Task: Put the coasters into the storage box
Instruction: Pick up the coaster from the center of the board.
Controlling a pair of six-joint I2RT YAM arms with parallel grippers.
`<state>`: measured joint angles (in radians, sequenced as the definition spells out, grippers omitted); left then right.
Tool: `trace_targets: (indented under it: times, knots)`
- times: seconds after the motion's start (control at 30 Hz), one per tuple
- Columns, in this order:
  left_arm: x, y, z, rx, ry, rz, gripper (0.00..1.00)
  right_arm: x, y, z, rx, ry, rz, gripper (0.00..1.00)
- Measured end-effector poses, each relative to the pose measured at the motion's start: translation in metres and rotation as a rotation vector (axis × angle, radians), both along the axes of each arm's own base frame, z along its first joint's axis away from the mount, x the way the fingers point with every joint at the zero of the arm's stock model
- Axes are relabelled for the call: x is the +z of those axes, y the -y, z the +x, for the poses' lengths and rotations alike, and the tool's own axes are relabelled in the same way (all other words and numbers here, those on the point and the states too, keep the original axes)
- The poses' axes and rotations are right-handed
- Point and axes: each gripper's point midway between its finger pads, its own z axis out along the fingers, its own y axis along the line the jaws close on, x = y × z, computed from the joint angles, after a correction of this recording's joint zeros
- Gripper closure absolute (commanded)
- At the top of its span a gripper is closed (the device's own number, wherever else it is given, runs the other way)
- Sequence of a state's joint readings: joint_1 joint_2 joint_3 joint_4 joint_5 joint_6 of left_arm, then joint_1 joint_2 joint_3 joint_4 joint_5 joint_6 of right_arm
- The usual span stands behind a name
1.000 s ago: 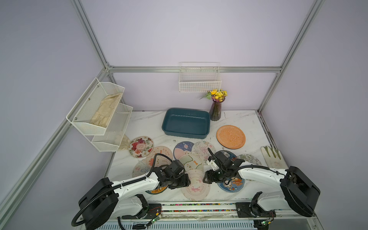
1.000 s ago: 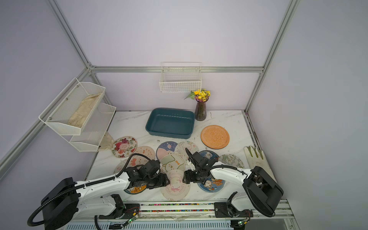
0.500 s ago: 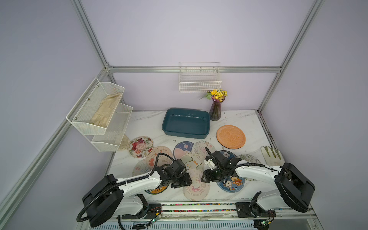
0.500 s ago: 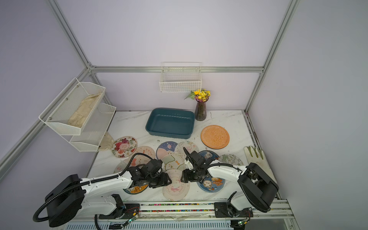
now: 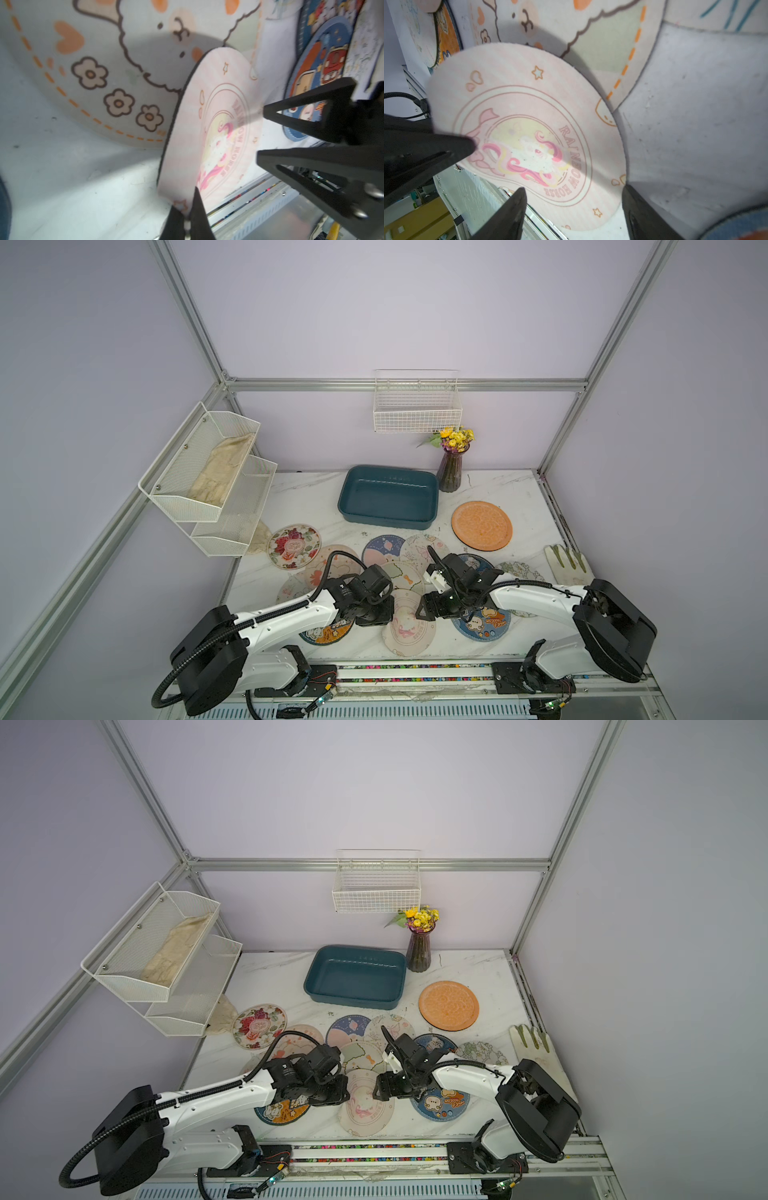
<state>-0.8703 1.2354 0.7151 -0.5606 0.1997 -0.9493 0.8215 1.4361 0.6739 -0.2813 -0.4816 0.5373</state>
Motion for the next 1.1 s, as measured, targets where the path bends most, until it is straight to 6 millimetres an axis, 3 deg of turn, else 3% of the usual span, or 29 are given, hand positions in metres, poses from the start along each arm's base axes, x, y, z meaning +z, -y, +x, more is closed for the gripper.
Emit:
trace_targets:
  times: [0.33, 0.53, 0.7, 0.9, 1.1]
  knots:
    - [0.077, -0.010, 0.058, 0.058, 0.175, -0.066, 1.00, 0.017, 0.000, 0.021, -0.049, 0.035, 0.028, 0.17]
    - [0.121, -0.012, 0.120, 0.081, 0.278, -0.086, 1.00, 0.028, -0.003, 0.034, -0.071, 0.055, 0.046, 0.16]
    - [0.156, 0.002, 0.178, 0.060, 0.355, -0.116, 1.00, 0.038, -0.004, 0.046, -0.093, 0.073, 0.065, 0.15]
    - [0.176, 0.023, 0.239, 0.022, 0.429, -0.146, 1.00, 0.045, 0.002, 0.063, -0.137, 0.083, 0.083, 0.15]
    - [0.171, 0.047, 0.301, -0.006, 0.479, -0.177, 1.00, 0.050, 0.012, 0.080, -0.172, 0.092, 0.098, 0.15]
